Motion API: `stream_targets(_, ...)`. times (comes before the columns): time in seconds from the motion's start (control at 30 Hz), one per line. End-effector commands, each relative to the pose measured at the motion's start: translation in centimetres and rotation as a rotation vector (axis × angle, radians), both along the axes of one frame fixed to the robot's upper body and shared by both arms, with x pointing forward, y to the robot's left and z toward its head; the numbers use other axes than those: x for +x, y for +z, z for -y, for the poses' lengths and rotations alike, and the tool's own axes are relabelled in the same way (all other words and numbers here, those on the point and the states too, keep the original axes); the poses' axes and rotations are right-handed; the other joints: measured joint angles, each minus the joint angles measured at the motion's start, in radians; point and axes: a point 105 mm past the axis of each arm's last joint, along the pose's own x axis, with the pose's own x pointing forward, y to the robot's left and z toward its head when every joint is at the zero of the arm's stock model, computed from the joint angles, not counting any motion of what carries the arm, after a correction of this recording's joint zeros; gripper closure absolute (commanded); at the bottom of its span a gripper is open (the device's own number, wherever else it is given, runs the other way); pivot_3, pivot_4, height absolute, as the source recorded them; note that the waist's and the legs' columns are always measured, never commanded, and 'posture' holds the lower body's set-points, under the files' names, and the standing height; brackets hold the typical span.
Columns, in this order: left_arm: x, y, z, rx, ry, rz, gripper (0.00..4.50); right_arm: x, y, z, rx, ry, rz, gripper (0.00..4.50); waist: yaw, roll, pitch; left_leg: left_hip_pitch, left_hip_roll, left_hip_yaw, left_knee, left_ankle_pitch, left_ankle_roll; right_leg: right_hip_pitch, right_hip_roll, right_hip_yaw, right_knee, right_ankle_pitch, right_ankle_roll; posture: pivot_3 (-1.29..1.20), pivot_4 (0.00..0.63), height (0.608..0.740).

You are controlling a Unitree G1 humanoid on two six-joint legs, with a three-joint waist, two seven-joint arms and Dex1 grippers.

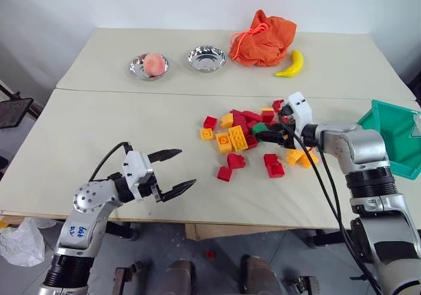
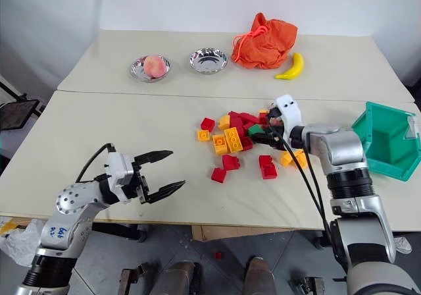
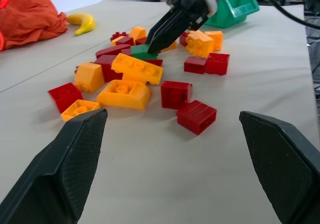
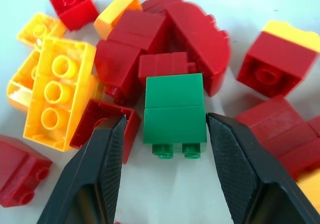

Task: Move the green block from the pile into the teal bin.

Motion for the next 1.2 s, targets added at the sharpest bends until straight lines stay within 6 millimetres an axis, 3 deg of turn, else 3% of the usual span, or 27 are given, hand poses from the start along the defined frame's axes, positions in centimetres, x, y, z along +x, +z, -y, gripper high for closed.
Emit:
stream_targets(0.03,-0.3,1.1,0.6,-0.002,-0.038,0.050,0.00,0.2,0.9,-0.7,-0.047,0.026,0.090,1.88,0.000,0.000,0.000,0.000,0.000,0.000,0.000,0.000,0.000,0.000,0.000,0.000,0.000,0.000,0.000,0.00,0.150,0.740)
stream_targets(0.17,-0.4,1.3,1.0,-0.004,-0.059,0.054,0.00,0.6,0.7,-1.1,-0.050,0.023,0.106,1.88,-0.001,0.000,0.000,0.000,0.000,0.000,0.000,0.000,0.000,0.000,0.000,0.000,0.000,0.000,0.000,0.00,0.150,0.740)
stream_targets(0.27,-0.5,1.6,1.3,-0.008,-0.080,0.062,0.00,0.6,0.7,-1.1,-0.059,0.025,0.110,2.41,0.000,0.000,0.000,0.000,0.000,0.000,0.000,0.000,0.000,0.000,0.000,0.000,0.000,0.000,0.000,0.00,0.150,0.740)
stream_targets(0.33,-0.6,1.8,1.5,-0.010,-0.091,0.067,0.00,0.5,0.7,-1.1,-0.061,0.027,0.110,3.03,0.000,0.000,0.000,0.000,0.000,0.000,0.000,0.000,0.000,0.000,0.000,0.000,0.000,0.000,0.000,0.00,0.150,0.740)
stream_targets(0.53,-0.7,2.5,2.6,-0.032,-0.143,0.078,0.00,0.3,1.8,-0.4,-0.050,0.030,0.147,3.05,0.000,0.000,0.000,0.000,0.000,0.000,0.000,0.000,0.000,0.000,0.000,0.000,0.000,0.000,0.000,0.00,0.150,0.740)
stream_targets(0.7,-0.5,2.9,3.7,-0.058,-0.182,0.085,0.00,-0.8,4.8,1.5,0.032,0.051,0.281,3.05,0.004,0.000,0.000,0.000,0.000,0.000,0.000,0.000,0.000,0.000,0.000,0.000,0.000,0.000,0.000,0.00,0.150,0.740)
stream_targets(0.83,-0.3,4.2,5.2,-0.116,-0.225,0.112,0.00,-3.4,8.8,5.5,0.125,-0.003,0.435,3.05,0.015,0.000,0.000,-0.002,0.000,0.000,0.001,0.000,0.000,0.000,0.000,-0.001,-0.001,0.000,0.000,0.00,0.150,0.740)
stream_targets(0.93,-0.6,6.3,7.6,-0.171,-0.303,0.172,0.00,-5.8,11.4,11.1,0.100,-0.170,0.579,3.05,0.032,0.000,0.000,-0.002,0.000,0.000,0.002,0.000,0.000,0.000,0.000,-0.001,-0.002,0.000,0.000,0.00,0.150,0.740)
stream_targets(1.07,-0.1,5.9,8.6,-0.176,-0.330,0.164,0.00,-7.8,12.2,17.7,0.019,-0.437,0.642,3.05,0.026,0.000,0.000,-0.002,-0.001,0.001,0.004,-0.001,0.001,0.002,0.000,-0.001,-0.002,0.001,0.001,0.00,0.150,0.740)
stream_targets(1.2,0.7,5.1,9.3,-0.161,-0.334,0.157,0.00,-9.4,11.5,22.1,-0.041,-0.638,0.645,3.05,0.022,0.000,0.000,0.000,0.000,0.004,0.003,-0.001,0.001,0.002,0.000,0.001,-0.001,0.000,0.001,0.00,0.150,0.740)
